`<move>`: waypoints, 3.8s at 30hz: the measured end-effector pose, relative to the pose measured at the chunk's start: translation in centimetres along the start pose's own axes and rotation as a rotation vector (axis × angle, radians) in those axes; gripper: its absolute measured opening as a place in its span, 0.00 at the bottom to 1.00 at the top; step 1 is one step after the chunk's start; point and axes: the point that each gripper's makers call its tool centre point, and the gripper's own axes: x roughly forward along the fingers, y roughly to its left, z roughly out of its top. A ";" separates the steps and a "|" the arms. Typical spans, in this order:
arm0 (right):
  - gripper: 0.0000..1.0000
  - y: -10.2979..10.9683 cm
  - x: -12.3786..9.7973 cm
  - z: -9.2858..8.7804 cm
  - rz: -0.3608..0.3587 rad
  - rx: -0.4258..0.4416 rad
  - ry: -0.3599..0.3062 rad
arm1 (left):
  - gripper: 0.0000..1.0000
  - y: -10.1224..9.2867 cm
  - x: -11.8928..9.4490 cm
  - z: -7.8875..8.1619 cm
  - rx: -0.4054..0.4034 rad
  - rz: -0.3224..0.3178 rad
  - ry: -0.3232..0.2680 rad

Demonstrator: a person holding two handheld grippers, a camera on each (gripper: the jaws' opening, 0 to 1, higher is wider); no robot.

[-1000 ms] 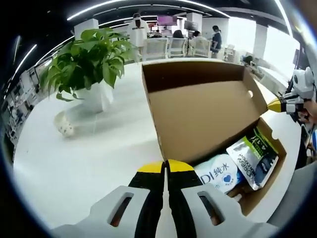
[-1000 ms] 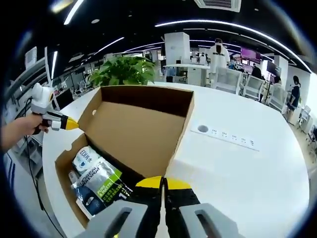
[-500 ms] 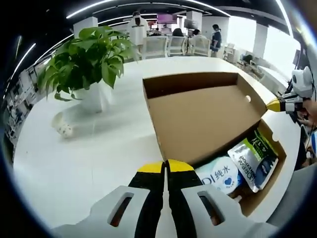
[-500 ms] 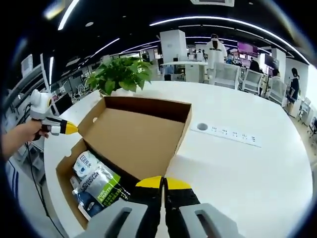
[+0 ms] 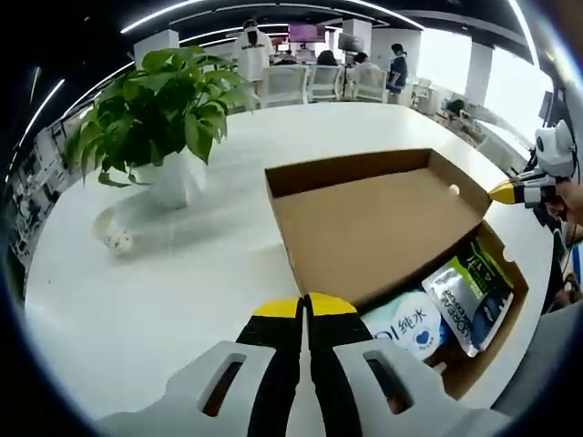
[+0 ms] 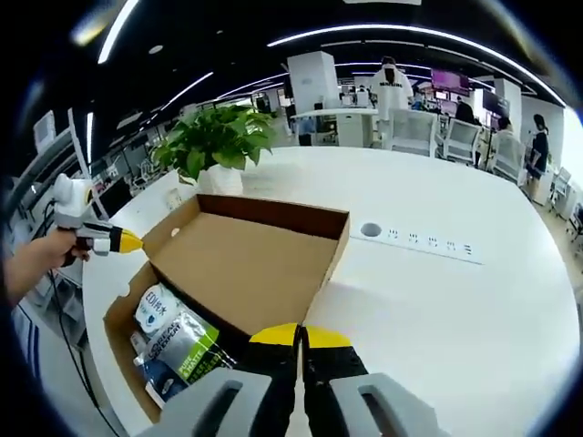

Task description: Operate the shoe box by opening the lid, removing the specified soft item, and placing it in the target area until the item is outside and the box remains undamaged.

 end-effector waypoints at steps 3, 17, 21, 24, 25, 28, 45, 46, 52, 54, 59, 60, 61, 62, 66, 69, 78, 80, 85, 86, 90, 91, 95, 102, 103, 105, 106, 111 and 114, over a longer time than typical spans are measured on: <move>0.00 0.0 0.1 0.0 -0.001 0.006 0.000 | 0.00 0.0 0.0 0.0 -0.001 0.002 -0.002; 0.00 -0.3 0.5 0.1 -0.003 0.018 0.005 | 0.00 0.1 0.5 0.2 -0.008 0.005 -0.005; 0.00 -0.5 0.7 0.1 -0.006 0.019 0.005 | 0.01 0.1 0.6 0.3 -0.016 0.008 -0.008; 0.00 -0.5 0.8 0.1 -0.008 0.017 0.005 | 0.01 0.1 0.7 0.3 -0.027 0.008 -0.010; 0.00 -0.5 0.8 0.1 -0.009 0.016 0.005 | 0.01 0.2 0.7 0.3 -0.026 0.009 -0.010; 0.00 -0.5 0.8 0.1 -0.011 0.011 0.005 | 0.01 0.1 0.8 0.3 -0.027 0.010 -0.011; 0.00 -1.0 1.4 0.0 -0.017 0.006 0.008 | 0.01 0.3 1.4 0.3 -0.035 0.013 -0.015; 0.00 -1.0 1.4 -0.1 -0.018 0.008 0.008 | 0.01 0.3 1.4 0.2 -0.038 0.011 -0.015; 0.00 -1.1 1.6 0.0 -0.022 0.014 0.007 | 0.01 0.2 1.5 0.2 -0.048 0.014 -0.023; 0.00 -1.1 1.6 0.0 -0.022 0.002 0.008 | 0.01 0.2 1.5 0.2 -0.042 0.016 -0.022; 0.00 -0.8 1.4 0.1 -0.011 -0.015 0.007 | 0.02 0.1 1.2 0.2 -0.019 0.014 -0.028; 0.00 -0.8 1.4 0.1 -0.008 -0.028 0.007 | 0.02 0.0 1.2 0.3 -0.016 0.013 -0.031; 0.00 -0.7 1.4 0.0 -0.006 -0.035 0.011 | 0.02 0.0 1.1 0.2 -0.010 0.014 -0.030; 0.00 -0.6 1.4 -0.1 -0.001 -0.046 0.017 | 0.02 0.0 1.0 0.1 -0.008 0.012 -0.031; 0.00 -0.4 1.4 -0.5 -0.002 -0.081 0.028 | 0.04 0.0 0.6 0.1 0.008 0.008 -0.041; 0.04 -0.2 1.2 -0.4 0.000 -0.106 0.020 | 0.06 0.2 0.1 0.3 0.007 0.011 -0.055; 0.16 0.9 0.1 0.0 0.043 -0.163 -0.013 | 0.14 -0.2 -1.0 0.3 0.029 0.009 -0.071; 0.19 1.1 -0.1 -0.1 0.050 -0.175 -0.015 | 0.17 -0.5 -1.2 0.3 0.032 0.003 -0.076; 0.24 1.4 -0.8 -0.6 0.065 -0.202 -0.015 | 0.20 -1.4 -1.7 0.0 0.056 -0.011 -0.080; 0.25 1.4 -0.9 -0.7 0.066 -0.206 -0.016 | 0.20 -1.6 -1.8 0.0 0.060 -0.014 -0.081; 0.29 1.5 -1.3 -1.1 0.076 -0.226 -0.020 | 0.23 -2.7 -2.1 -0.4 0.073 -0.028 -0.085; 0.29 1.6 -1.4 -1.2 0.079 -0.231 -0.020 | 0.23 -3.0 -2.1 -0.6 0.075 -0.031 -0.086; 0.34 1.8 -1.8 -1.5 0.095 -0.246 -0.023 | 0.24 -3.9 -2.2 -1.1 0.092 -0.049 -0.079; 0.44 2.5 -2.2 -2.5 0.145 -0.298 -0.026 | 0.25 -5.5 -2.4 -2.0 0.097 -0.083 -0.071; 0.46 2.6 -2.2 -2.6 0.151 -0.308 -0.026 | 0.25 -5.8 -2.4 -2.1 0.096 -0.089 -0.070; 0.48 2.7 -2.3 -2.9 0.159 -0.323 -0.023 | 0.25 -6.4 -2.6 -2.4 0.100 -0.098 -0.066; 0.49 2.9 -2.4 -3.0 0.167 -0.329 -0.025 | 0.26 -6.7 -2.7 -2.5 0.101 -0.102 -0.066; 0.58 3.5 -2.9 -3.3 0.200 -0.344 -0.041 | 0.28 -8.5 -3.0 -3.3 0.103 -0.141 -0.053; 0.61 3.9 -3.1 -3.4 0.209 -0.375 -0.047 | 0.29 -9.8 -3.1 -4.0 0.099 -0.168 -0.039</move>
